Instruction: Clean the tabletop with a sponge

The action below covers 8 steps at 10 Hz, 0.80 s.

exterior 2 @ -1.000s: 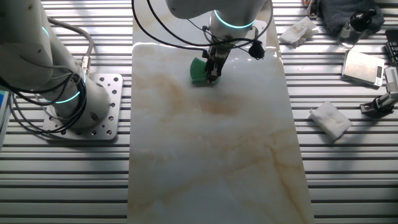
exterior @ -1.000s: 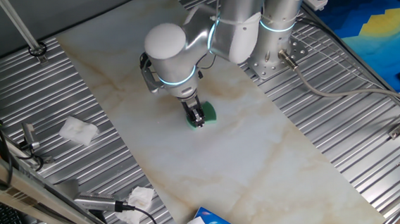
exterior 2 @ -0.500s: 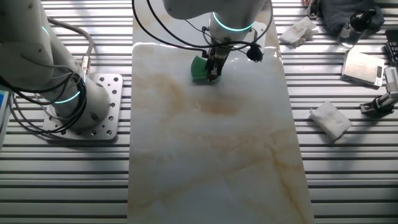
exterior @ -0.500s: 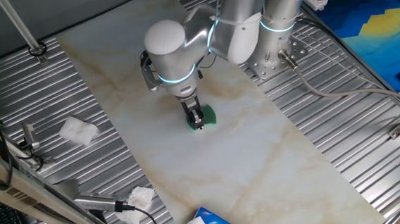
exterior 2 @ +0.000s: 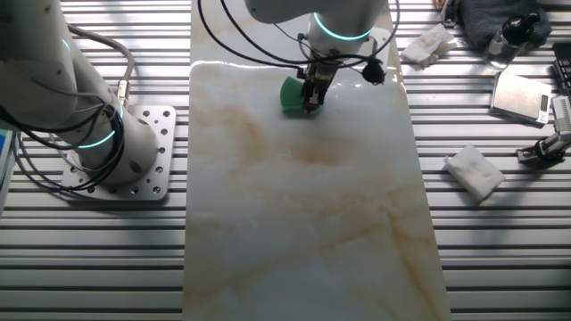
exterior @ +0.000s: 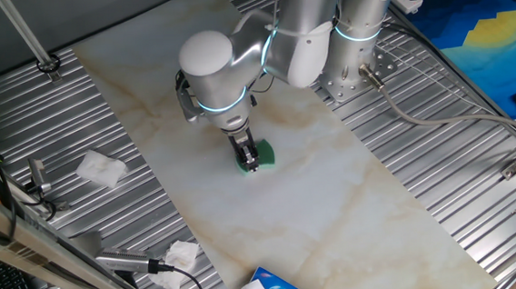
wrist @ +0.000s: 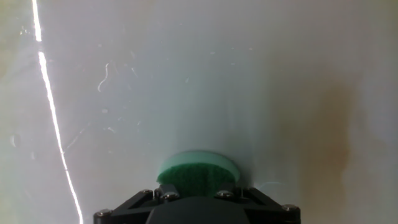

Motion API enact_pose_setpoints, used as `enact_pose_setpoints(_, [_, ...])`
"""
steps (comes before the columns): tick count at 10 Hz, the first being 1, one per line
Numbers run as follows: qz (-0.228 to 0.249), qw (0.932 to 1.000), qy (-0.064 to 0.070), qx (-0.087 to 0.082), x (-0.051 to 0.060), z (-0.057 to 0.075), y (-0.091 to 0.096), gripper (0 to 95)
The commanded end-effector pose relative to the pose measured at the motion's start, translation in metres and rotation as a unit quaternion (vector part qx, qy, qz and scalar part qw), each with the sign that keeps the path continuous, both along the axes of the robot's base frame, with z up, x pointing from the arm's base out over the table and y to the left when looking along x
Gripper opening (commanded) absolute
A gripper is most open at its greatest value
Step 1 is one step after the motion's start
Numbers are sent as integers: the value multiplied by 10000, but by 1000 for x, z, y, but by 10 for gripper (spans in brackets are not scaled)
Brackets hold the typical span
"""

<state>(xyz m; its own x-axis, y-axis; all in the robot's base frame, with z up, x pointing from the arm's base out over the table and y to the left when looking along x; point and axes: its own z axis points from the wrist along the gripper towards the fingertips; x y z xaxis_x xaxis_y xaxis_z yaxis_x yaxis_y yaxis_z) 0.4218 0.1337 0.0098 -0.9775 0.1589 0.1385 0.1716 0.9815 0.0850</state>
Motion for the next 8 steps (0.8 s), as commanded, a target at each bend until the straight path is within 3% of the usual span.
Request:
enact_pose_setpoints(1, [-26, 10000, 14, 7, 7, -1, 2, 380])
enact_pose_setpoints(8, [-111, 9999, 2, 24, 27, -1, 9, 380])
